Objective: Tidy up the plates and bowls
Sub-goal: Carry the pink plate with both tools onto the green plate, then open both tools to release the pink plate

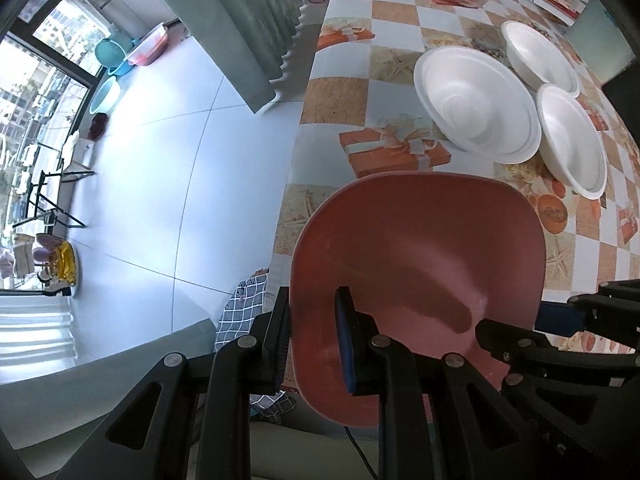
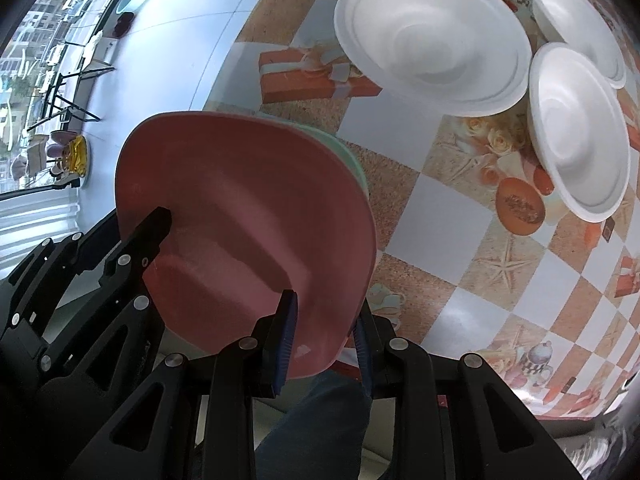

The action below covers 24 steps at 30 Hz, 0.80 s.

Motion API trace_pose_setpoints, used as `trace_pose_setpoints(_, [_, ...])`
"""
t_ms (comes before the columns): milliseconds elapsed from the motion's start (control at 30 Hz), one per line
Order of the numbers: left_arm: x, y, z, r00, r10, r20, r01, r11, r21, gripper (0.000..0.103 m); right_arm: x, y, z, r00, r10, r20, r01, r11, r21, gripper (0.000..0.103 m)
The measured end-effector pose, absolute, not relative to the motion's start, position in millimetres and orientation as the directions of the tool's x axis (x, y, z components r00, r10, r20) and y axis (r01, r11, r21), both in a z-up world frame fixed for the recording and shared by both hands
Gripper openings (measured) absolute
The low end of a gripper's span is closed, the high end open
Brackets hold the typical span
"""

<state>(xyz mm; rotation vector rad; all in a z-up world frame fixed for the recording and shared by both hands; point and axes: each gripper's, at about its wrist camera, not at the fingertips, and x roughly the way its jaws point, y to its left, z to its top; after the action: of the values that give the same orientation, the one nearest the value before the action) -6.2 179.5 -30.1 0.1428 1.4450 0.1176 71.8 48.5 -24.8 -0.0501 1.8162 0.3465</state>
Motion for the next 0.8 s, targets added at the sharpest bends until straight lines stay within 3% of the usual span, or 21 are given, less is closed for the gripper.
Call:
trace_pose_setpoints(267, [-1.9, 184.9, -39.8, 0.107, 0.157, -0.982, 0.003, 0.987, 0.159, 0.022, 72.8, 58.2, -41.8, -0.283, 0.132, -0.95, -0.215, 0.957, 0.197, 0.03])
trace_pose_setpoints(400, [-3.1, 184.8, -41.0, 0.114, 0.139, -0.984, -0.005, 0.99, 0.139, 0.046, 69.7, 50.7, -44.4, -0.284, 0.149, -0.947, -0.202, 0.956, 0.211, 0.03])
trace_pose_setpoints(467, [-4.2, 184.9, -39.7, 0.127, 0.156, -0.98, -0.008, 0.988, 0.156, 0.064, 70.5, 41.4, -44.2, -0.277, 0.144, -0.95, -0.198, 0.959, 0.203, 0.03])
trace_pose_setpoints(533, [-4.9, 186.1, -37.1, 0.142, 0.152, -0.978, -0.012, 0.988, 0.152, 0.072, 70.9, 33.5, -40.2, -0.267, 0.141, -0.953, -0.19, 0.962, 0.195, 0.042])
trace_pose_setpoints(600, [-4.5, 190.1, -33.0, 0.162, 0.145, -0.976, -0.035, 0.989, 0.141, 0.075, 72.6, 20.9, -36.0, -0.243, 0.136, -0.961, -0.178, 0.967, 0.182, 0.07])
trace_pose_setpoints(667, [-2.9, 194.4, -28.7, 0.181, 0.114, -0.977, -0.065, 0.992, 0.104, 0.087, 73.6, 6.2, -31.7, -0.23, 0.161, -0.96, -0.151, 0.968, 0.198, 0.076])
trace_pose_setpoints(800, [5.3, 185.9, -24.0, 0.185, 0.071, -0.98, -0.064, 0.996, 0.06, 0.089, 74.2, -20.9, -22.8, -0.203, 0.183, -0.962, -0.103, 0.973, 0.207, 0.088])
